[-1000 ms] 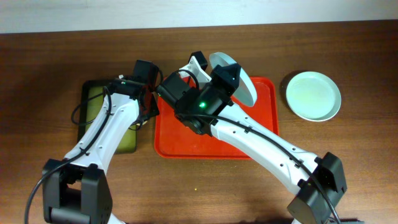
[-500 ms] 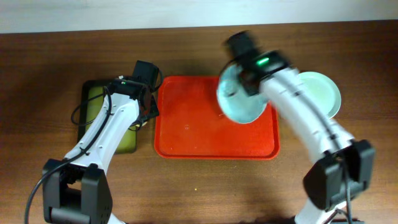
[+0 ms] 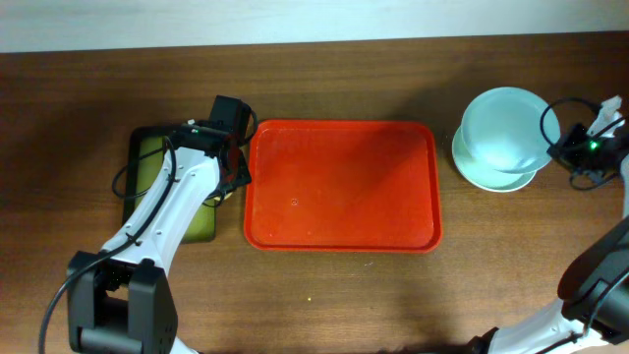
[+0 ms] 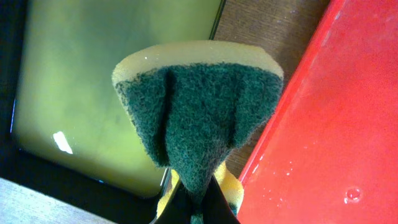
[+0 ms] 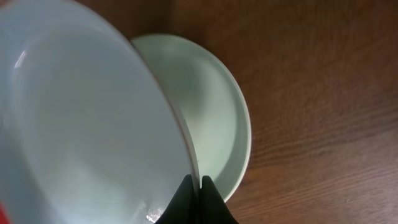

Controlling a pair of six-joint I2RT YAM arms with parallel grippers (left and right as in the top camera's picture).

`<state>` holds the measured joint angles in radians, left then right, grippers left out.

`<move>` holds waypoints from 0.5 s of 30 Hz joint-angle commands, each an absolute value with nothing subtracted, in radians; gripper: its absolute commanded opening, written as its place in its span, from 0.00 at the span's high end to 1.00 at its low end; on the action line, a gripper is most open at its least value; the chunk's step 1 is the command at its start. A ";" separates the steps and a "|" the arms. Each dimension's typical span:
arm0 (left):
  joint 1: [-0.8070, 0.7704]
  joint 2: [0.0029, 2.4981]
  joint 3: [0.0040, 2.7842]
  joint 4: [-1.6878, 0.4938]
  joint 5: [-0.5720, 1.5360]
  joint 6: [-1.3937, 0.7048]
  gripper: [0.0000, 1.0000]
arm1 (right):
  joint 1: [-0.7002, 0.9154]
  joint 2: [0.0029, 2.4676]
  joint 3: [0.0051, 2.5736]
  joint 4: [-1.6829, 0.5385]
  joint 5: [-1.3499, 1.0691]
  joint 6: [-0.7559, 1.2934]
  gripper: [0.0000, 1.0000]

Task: Clean dirty plates on tray and stack at the side
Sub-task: 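Lift the light-blue plate with the right gripper and stack it on the plates, then drop the sponge into the black tray with the left gripper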

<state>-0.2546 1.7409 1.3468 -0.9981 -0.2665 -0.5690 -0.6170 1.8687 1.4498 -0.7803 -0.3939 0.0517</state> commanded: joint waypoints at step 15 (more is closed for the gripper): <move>-0.252 1.731 1.360 -0.931 -0.229 -0.561 1.00 | -0.398 1.857 1.311 -0.609 -0.313 0.172 0.01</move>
<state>-0.2546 1.7409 1.3468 -0.9520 -0.2371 -0.5690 -0.4503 1.8702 1.3163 -0.5861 -0.3077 0.1364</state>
